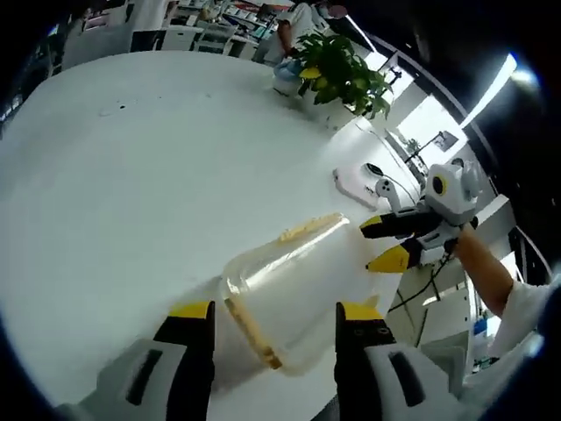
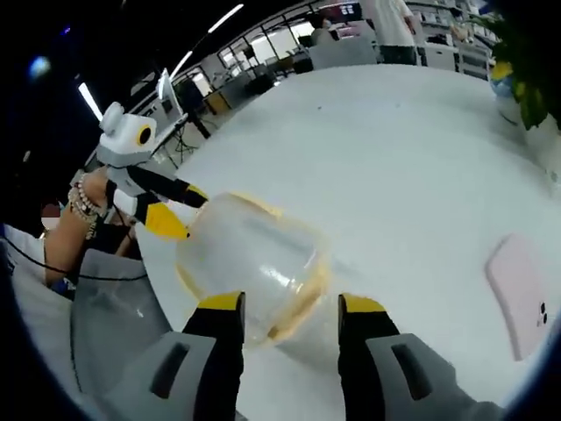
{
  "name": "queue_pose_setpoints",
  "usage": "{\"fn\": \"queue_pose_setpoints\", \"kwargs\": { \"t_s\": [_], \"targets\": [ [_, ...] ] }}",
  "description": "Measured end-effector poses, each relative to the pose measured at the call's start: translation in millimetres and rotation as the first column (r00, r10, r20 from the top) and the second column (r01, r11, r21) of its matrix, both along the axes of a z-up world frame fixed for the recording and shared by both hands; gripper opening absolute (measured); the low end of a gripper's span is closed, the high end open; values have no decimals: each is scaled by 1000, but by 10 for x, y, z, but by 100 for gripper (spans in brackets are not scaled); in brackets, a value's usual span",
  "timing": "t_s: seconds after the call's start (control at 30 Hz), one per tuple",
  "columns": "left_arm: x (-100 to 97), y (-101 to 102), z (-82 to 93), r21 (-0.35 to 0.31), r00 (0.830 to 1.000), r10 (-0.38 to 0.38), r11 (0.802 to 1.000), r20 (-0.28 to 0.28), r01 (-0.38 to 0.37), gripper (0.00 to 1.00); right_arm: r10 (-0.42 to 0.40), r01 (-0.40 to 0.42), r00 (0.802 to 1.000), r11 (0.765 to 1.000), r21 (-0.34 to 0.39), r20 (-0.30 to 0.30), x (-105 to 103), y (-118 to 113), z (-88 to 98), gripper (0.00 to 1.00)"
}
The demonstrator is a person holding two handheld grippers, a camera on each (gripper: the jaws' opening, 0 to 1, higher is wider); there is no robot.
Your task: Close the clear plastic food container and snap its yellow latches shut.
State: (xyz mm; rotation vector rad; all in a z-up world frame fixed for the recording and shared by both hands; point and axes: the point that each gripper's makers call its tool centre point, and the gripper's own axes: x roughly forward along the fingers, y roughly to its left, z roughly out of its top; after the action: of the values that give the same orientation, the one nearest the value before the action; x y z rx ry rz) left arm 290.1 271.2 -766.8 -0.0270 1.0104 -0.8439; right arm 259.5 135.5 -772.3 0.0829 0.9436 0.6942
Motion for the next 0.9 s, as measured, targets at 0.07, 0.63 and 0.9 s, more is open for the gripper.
{"fn": "queue_pose_setpoints", "kwargs": {
  "t_s": [0.07, 0.63, 0.9],
  "targets": [
    [57, -13, 93, -4, 996, -11, 1000, 83, 11, 52, 2, 0, 998, 1000, -28, 57, 87, -41, 79, 33],
    [-356, -539, 307, 156, 730, -561, 822, 391, 548, 45, 252, -243, 941, 968, -67, 227, 262, 448, 413, 19],
    [-386, -638, 261, 218, 648, -650, 753, 398, 621, 39, 355, -345, 913, 935, -82, 200, 223, 666, 342, 8]
  ]
}}
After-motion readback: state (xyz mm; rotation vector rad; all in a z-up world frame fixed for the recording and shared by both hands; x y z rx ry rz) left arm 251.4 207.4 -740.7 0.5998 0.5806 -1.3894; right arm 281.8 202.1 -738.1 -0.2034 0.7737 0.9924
